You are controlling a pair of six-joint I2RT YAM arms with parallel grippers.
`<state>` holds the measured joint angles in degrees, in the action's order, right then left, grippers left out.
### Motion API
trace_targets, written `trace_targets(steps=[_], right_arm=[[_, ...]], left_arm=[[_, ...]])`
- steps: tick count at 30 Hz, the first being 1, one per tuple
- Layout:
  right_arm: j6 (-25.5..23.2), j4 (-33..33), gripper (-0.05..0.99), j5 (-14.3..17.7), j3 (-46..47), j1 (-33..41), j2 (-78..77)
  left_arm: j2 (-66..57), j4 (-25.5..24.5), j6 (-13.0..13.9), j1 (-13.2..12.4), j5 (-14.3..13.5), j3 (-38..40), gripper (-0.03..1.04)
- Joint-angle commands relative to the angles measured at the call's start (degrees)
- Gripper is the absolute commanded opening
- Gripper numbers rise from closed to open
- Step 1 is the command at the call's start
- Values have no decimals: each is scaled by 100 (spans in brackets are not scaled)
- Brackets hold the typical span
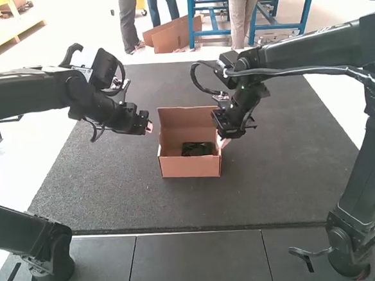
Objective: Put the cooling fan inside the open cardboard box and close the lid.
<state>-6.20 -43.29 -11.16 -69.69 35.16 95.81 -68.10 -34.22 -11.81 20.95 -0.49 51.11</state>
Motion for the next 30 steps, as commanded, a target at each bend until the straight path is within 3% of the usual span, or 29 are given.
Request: trace_targets(steps=[1, 4, 7, 12, 19, 21, 26, 30], right_arm=[[-136, 40, 42, 79, -317, 61, -115], [-180, 31, 68, 0, -581, 35, -150], [-163, 13, 81, -53, -686, 35, -159], [-101, 5, 88, -97, -774, 18, -379], [-13, 251, 89, -53, -651, -422, -1126], [-22, 620, 89, 158, -458, -659, -1477], [-66, 1921, 89, 1230, 298, -1046, -2409], [110, 2061, 89, 1362, 720, -1195, -2945]], left_arm=[[235, 38, 83, -135, -258, 48, 97], [297, 196, 109, -284, -338, 162, 97], [279, 372, 109, -399, -469, 338, 97], [174, 627, 109, -381, -592, 628, 97], [-64, 934, 100, -381, -680, 1032, 97], [-178, 970, 100, -381, -680, 1155, 97], [-547, 1049, 100, -284, -680, 1560, 97], [-890, 1040, 100, 14, -680, 1902, 97]])
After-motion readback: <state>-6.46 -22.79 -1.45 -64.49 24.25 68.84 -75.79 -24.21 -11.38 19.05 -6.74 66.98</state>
